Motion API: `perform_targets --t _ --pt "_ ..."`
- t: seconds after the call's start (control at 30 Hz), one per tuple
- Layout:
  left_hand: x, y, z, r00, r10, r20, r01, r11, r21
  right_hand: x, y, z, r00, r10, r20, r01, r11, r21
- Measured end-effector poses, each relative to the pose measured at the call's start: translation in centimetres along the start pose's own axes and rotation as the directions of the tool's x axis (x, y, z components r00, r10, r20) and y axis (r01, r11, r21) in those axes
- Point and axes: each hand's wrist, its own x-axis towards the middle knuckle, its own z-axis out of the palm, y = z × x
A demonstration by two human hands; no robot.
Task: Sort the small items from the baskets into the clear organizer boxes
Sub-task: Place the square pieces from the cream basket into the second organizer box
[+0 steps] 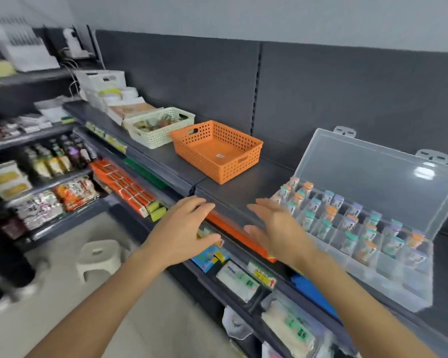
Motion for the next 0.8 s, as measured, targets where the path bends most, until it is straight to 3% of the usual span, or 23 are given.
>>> perform_targets --t 0.33,0.8 --pt "0.7 -11.6 -2.8 0.990 -0.126 -0.067 0.129 0.991 0.036 12.9 -7.6 2.8 0.982 -0.189 -0.002 0.189 0.982 -0.008" --pt "16.6 -29.3 -5.9 0.985 -0.167 -0.039 0.171 0.978 0.118 36.7 -8.9 4.2 0.980 -0.189 -0.064 0.192 0.981 0.039"
